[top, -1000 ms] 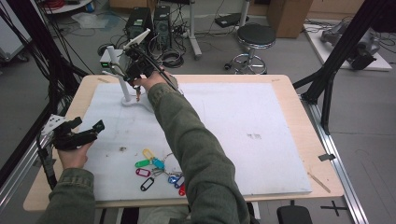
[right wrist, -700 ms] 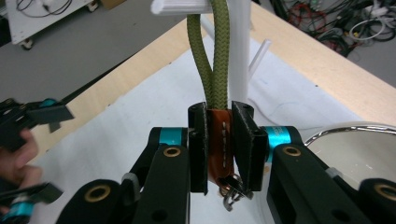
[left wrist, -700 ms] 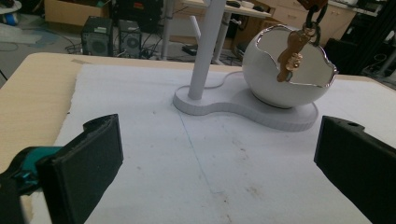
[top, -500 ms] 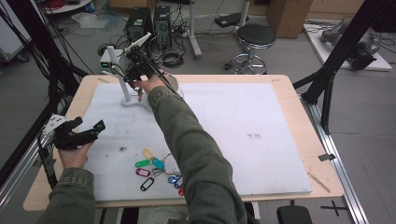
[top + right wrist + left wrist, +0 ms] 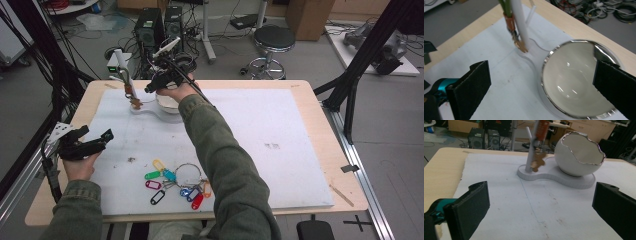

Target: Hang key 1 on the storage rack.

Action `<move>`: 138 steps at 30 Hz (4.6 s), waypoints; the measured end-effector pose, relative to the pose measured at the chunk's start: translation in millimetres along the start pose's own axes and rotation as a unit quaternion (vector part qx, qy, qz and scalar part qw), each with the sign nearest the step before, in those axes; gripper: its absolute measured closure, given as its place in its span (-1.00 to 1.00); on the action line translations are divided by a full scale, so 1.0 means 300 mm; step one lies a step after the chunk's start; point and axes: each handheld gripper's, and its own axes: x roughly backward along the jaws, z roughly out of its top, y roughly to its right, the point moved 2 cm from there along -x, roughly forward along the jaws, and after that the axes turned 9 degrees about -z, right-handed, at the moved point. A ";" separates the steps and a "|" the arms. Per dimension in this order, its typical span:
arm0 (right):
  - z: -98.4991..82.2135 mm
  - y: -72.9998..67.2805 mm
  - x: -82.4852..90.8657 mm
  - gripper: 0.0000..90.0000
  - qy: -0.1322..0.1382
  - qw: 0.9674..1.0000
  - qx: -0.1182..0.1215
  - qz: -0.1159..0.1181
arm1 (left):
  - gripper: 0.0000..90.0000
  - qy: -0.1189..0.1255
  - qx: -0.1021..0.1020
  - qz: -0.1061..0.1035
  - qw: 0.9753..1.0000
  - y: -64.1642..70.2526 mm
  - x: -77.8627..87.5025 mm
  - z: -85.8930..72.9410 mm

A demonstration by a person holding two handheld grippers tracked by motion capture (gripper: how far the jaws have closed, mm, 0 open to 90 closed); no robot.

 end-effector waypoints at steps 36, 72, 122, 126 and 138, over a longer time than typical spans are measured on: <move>-0.318 0.287 0.220 -0.99 0.024 0.997 -0.072 -0.029 | -0.96 -0.009 -0.007 0.002 1.000 0.011 0.000 -0.002; -0.652 0.412 0.295 -0.99 0.006 0.991 -0.115 -0.070 | -0.96 -0.015 -0.009 0.001 1.000 0.024 -0.002 -0.006; -1.035 0.403 0.426 -0.99 0.049 0.980 -0.148 -0.122 | -0.96 -0.025 -0.010 0.002 1.000 0.044 -0.007 -0.016; -1.055 0.404 0.429 -0.99 0.053 0.978 -0.152 -0.130 | -0.96 -0.026 -0.010 0.002 1.000 0.043 -0.005 -0.016; -1.134 0.408 0.462 -0.99 0.099 0.966 -0.161 -0.176 | -0.96 -0.024 -0.008 0.002 1.000 0.042 -0.003 -0.014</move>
